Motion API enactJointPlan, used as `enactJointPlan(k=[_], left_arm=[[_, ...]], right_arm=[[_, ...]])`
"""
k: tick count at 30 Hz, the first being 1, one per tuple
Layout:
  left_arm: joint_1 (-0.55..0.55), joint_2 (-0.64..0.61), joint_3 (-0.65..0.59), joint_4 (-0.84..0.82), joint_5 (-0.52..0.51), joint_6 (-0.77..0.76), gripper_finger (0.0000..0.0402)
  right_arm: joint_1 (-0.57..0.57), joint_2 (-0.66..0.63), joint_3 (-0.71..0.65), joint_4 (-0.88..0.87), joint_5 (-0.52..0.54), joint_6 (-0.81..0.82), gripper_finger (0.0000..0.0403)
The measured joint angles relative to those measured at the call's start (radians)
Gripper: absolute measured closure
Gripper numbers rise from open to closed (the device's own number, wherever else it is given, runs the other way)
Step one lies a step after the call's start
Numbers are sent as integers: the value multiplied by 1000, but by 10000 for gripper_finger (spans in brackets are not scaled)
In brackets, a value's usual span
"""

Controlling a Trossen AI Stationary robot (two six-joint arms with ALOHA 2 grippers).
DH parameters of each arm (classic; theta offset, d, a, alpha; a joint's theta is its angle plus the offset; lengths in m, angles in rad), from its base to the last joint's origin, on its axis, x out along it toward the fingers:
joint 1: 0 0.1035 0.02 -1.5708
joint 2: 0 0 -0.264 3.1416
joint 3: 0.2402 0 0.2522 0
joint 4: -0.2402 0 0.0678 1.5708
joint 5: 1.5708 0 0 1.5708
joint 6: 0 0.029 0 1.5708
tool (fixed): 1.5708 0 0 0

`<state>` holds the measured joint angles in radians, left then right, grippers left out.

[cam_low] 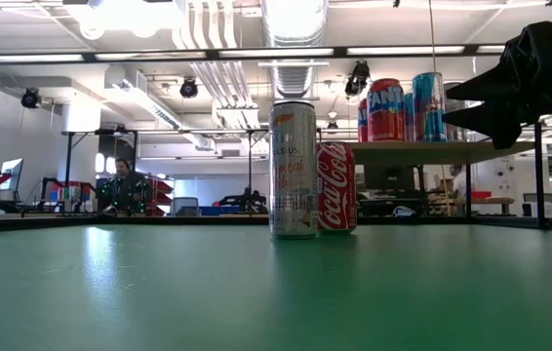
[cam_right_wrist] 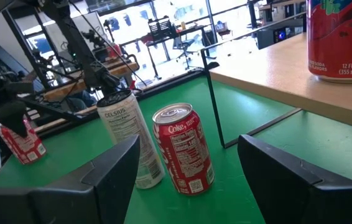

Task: Place canned beverage on shelf
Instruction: Move the bottom red white soda can to the center of the table

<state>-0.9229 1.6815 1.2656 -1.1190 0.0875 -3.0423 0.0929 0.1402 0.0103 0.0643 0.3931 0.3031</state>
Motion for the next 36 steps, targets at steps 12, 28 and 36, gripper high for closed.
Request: enactJointPlan(k=[12,28,36], left_arm=[[-20,122,-13,167,-13,-4,22],[-26,185,206,-139,6,26,90],[-32,184,165,-139,-5,45,104]], right_arm=[[0,0,0,0,0,0,140],[0,0,0,0,0,0,140],[0,0,0,0,0,0,140]])
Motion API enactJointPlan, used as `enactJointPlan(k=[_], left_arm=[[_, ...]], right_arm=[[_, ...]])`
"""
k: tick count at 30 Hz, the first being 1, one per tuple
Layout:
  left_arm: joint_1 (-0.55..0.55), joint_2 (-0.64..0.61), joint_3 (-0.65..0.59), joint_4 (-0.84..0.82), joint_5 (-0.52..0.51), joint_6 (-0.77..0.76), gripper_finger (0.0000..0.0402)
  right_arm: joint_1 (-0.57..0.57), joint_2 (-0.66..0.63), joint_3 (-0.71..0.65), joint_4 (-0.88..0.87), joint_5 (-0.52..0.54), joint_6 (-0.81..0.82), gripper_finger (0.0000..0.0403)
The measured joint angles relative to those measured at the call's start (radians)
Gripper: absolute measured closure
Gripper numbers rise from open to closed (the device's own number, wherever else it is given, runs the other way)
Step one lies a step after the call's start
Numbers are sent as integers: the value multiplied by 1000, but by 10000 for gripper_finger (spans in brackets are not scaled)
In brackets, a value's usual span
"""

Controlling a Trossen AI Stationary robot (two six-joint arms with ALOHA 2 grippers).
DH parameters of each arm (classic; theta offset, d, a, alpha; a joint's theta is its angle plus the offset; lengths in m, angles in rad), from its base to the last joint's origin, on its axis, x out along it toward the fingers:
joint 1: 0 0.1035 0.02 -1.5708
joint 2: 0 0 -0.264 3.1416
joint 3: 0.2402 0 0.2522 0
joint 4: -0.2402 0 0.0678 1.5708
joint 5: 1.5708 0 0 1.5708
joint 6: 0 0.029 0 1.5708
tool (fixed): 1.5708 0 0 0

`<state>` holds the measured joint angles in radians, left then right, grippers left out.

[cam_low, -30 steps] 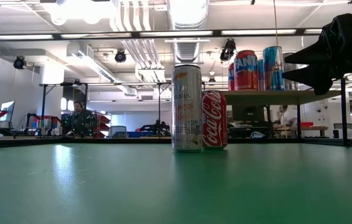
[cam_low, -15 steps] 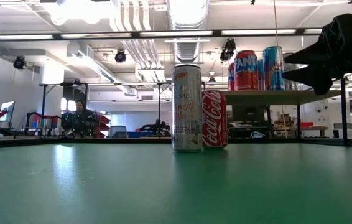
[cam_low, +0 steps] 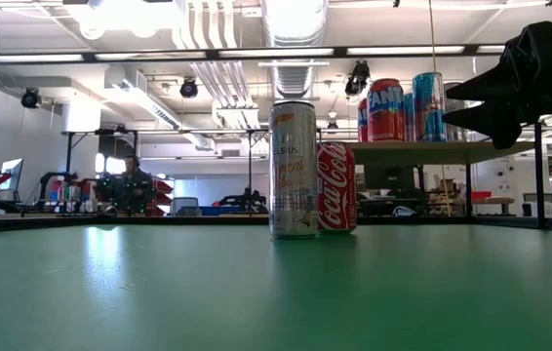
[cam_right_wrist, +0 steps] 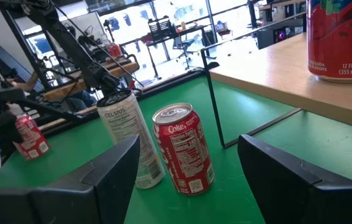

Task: Place canned beverage on shelf
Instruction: Move the bottom red white soda can to the center of the table

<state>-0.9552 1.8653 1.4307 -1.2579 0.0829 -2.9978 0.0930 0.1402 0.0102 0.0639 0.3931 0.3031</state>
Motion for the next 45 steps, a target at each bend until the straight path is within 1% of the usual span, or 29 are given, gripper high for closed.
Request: enactJointPlan(k=[8,17,25,32,41,45], left_arm=[[-4,-1,-53,-10,-19,5,104],[-4,-1,-38,-3,-21,3,103],[-4,-1,-38,-32,-21,1,79],[-4,-1,-39,-128,-22,4,64],[-4,-2,-67,-137,-42,8,64],[-4,-2,-83,-117,-49,33,82]], right_arm=[[0,0,0,0,0,0,140],[0,0,0,0,0,0,140],[0,0,0,0,0,0,140],[0,0,0,0,0,0,140],[0,0,0,0,0,0,140],[0,0,0,0,0,0,140]])
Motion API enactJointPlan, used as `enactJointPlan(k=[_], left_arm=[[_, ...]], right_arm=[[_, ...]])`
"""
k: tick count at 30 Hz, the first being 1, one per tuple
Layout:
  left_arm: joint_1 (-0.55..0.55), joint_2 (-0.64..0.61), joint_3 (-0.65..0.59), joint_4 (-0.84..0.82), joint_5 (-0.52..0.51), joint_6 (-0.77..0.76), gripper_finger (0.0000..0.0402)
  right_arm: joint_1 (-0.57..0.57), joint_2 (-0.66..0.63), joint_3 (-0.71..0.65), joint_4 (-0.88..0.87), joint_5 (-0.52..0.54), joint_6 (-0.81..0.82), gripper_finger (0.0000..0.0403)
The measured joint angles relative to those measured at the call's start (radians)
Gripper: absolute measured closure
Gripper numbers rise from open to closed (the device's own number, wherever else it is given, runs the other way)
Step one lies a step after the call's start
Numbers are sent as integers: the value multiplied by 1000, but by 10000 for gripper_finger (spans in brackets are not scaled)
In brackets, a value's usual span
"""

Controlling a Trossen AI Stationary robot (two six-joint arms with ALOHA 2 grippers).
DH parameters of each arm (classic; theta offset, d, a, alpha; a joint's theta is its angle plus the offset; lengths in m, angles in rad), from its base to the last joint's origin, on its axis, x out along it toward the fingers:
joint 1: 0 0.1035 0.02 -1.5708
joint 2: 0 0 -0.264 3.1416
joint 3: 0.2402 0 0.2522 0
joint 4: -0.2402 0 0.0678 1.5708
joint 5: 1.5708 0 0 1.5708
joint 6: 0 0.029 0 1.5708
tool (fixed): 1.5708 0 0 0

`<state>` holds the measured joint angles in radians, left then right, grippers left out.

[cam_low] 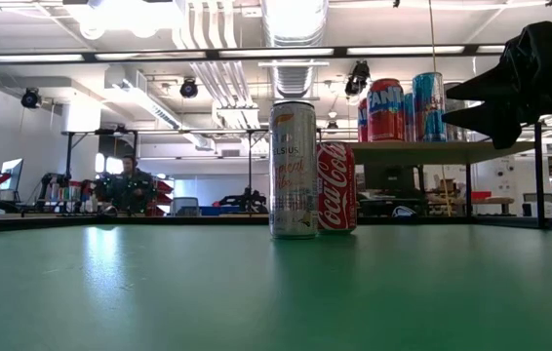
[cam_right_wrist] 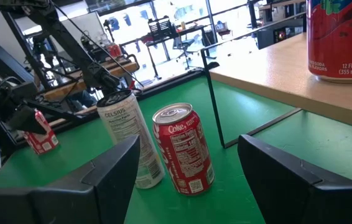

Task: Place canned beverage on shelf
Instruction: Move the bottom red white soda can to the center of the table

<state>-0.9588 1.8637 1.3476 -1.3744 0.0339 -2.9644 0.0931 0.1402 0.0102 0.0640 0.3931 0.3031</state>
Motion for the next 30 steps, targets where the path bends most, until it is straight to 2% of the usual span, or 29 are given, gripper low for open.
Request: enactJointPlan(k=[4,12,18,24,30], left_arm=[[0,-2,-2,10,-20,24,114],[35,-2,31,42,-54,77,114],[156,0,92,45,-103,305,114],[293,0,130,104,-199,562,114],[424,1,131,178,-203,764,114]], right_arm=[[0,0,0,0,0,0,140],[0,0,0,0,0,0,140],[0,0,0,0,0,0,140],[0,0,0,0,0,0,140],[0,0,0,0,0,0,140]])
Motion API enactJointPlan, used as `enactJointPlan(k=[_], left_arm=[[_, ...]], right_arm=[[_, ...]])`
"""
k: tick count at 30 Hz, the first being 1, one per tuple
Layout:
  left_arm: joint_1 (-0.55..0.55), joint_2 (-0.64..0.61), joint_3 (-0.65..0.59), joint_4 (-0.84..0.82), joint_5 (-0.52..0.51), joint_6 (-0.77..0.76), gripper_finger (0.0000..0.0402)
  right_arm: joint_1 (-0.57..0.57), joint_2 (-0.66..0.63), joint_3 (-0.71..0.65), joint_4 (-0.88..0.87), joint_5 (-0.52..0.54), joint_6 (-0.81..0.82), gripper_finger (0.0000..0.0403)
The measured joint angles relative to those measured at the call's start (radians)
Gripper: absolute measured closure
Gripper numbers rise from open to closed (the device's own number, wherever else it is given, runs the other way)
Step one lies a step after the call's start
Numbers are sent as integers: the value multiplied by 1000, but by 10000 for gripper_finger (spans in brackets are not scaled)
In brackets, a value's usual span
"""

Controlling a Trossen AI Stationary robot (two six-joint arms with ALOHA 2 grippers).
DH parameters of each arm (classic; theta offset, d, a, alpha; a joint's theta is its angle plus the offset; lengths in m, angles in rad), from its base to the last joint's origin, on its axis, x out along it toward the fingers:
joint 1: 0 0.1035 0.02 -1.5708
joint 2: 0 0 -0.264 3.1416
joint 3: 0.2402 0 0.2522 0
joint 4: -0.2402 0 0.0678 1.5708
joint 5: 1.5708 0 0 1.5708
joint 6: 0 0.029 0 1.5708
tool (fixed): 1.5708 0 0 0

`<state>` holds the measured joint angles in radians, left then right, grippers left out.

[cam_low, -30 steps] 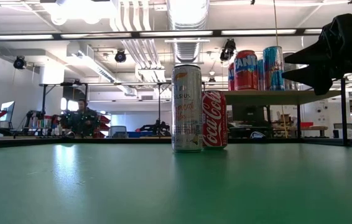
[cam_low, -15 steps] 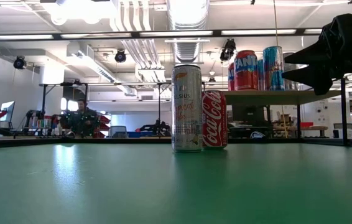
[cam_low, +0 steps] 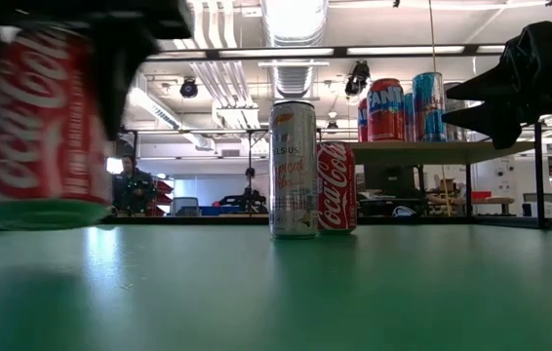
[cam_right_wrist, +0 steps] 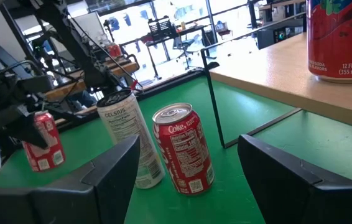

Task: Place canned beverage on shelf
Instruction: Move the bottom red white soda can to the center of the table

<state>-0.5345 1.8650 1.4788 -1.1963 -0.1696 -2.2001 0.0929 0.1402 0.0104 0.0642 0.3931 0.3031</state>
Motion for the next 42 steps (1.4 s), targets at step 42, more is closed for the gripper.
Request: enactJointPlan(k=[42], left_arm=[[320,549,877,-185,-135,745,110]], right_arm=[[0,-1,0,0,0,0,140]])
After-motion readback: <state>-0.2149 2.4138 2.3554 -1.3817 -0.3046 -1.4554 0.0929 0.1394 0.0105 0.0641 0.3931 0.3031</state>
